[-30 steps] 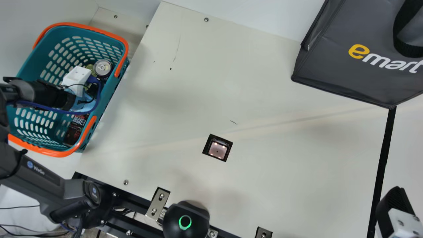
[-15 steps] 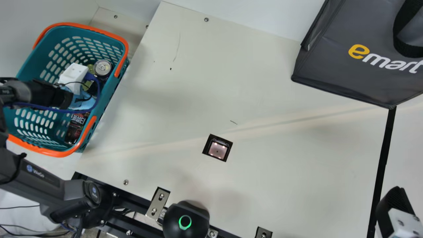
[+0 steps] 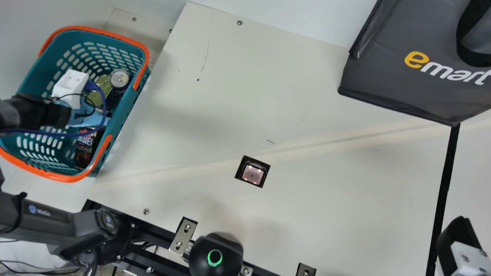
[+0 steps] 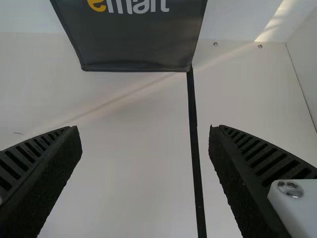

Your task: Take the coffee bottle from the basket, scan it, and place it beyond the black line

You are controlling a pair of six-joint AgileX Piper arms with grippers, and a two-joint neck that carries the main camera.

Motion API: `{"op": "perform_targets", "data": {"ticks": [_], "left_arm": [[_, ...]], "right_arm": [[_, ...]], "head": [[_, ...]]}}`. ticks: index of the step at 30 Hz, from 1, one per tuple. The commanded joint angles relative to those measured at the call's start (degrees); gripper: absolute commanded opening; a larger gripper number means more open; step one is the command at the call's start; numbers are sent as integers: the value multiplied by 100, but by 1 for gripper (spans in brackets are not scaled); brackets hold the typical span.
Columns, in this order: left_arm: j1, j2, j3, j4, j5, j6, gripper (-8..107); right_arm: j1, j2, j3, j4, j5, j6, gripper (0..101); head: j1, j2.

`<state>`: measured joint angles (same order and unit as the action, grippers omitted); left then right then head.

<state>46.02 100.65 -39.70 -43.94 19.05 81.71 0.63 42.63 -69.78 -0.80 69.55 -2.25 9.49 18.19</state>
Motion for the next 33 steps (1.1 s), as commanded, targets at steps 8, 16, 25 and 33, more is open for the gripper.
{"op": "perform_targets", "data": {"ticks": [8,16,25,33], "left_arm": [[394,-715,213,214,536,-98,10],[786,-1340,337,433,1125,-196,10],[1210,-1797,414,537,1628,-139,10],[1502,-2012,442,535,1907,-12,10]], "right_arm": [[0,0,0,0,0,0,91],[0,0,0,0,0,0,91],[0,0,0,4,6,0,91],[0,0,0,4,-1,0,91]], "head": [[-157,23],[-157,23],[-157,23],[-157,23]]}}
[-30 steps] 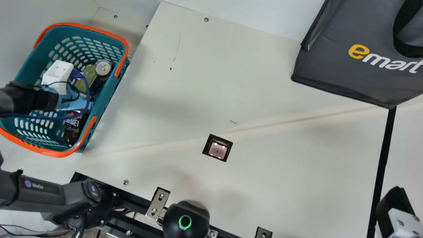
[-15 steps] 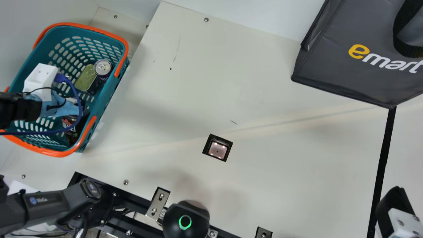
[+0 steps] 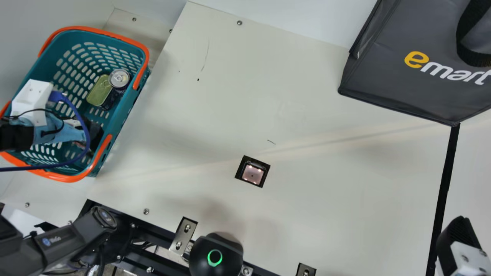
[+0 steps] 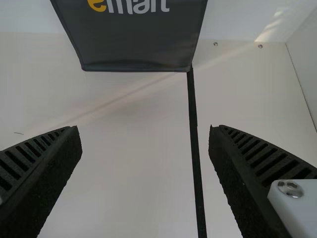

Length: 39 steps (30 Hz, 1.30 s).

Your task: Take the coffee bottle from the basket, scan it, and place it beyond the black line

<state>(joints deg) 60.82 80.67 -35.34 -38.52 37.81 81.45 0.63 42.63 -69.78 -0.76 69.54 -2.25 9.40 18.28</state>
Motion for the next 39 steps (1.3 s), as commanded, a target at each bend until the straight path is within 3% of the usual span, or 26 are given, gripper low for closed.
{"op": "perform_targets", "data": {"ticks": [1,29,39], "left_arm": [[47,-35,4,-12,60,27,10],[255,-269,-386,-124,653,46,10],[185,-257,-492,-38,737,-178,44]], "right_arm": [[0,0,0,0,0,0,91],[0,0,0,0,0,0,91],[0,0,0,0,0,0,91]], "head": [[-148,14],[-148,14],[-148,14]]}}
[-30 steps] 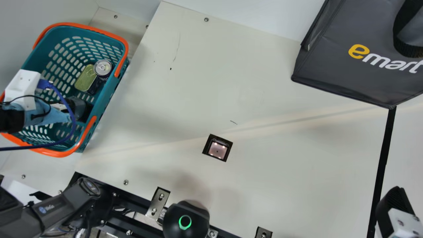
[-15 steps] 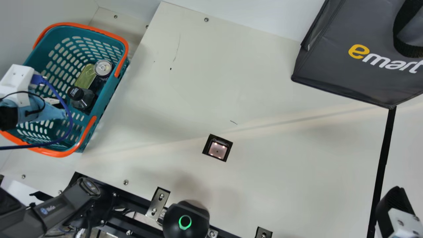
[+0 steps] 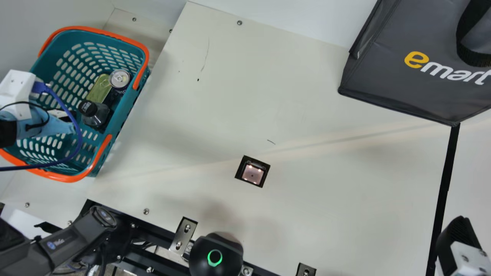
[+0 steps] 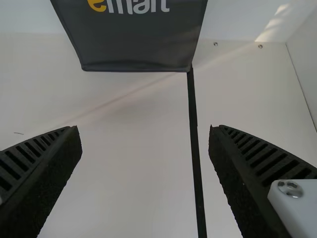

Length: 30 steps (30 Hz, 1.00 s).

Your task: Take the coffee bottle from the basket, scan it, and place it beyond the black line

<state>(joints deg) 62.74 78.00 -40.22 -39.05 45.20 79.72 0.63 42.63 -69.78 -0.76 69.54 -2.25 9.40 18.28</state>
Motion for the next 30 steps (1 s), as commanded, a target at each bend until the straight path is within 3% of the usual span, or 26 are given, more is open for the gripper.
{"op": "perform_targets", "data": {"ticks": [1,14,30], "left_arm": [[-14,15,-9,22,0,-20,47],[-118,108,-71,22,-20,-149,90],[-411,360,142,-278,-433,95,90]], "right_arm": [[0,0,0,0,0,0,91],[0,0,0,0,0,0,91],[0,0,0,0,0,0,91]], "head": [[-148,14],[-148,14],[-148,14]]}}
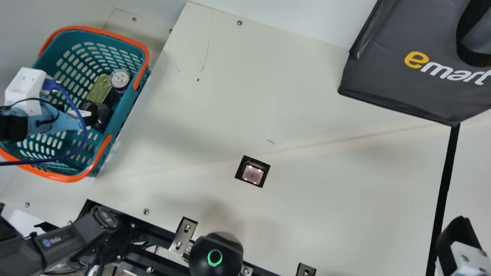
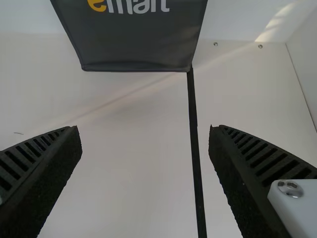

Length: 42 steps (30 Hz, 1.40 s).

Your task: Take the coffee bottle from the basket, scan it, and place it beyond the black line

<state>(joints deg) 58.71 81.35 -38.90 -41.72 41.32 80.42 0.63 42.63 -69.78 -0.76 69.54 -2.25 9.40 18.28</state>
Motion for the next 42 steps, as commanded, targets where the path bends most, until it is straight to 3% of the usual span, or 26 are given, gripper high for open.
{"op": "perform_targets", "data": {"ticks": [1,27,39,42], "left_arm": [[-30,59,30,-31,-99,56,90],[-710,1010,9,-845,-1144,688,90],[-778,1184,-73,-814,-1178,593,10],[-781,1191,-102,-744,-1153,514,10]], "right_arm": [[0,0,0,0,0,0,91],[0,0,0,0,0,0,91],[0,0,0,0,0,0,91],[0,0,0,0,0,0,91]], "head": [[-148,14],[-148,14],[-148,14],[-148,14]]}}
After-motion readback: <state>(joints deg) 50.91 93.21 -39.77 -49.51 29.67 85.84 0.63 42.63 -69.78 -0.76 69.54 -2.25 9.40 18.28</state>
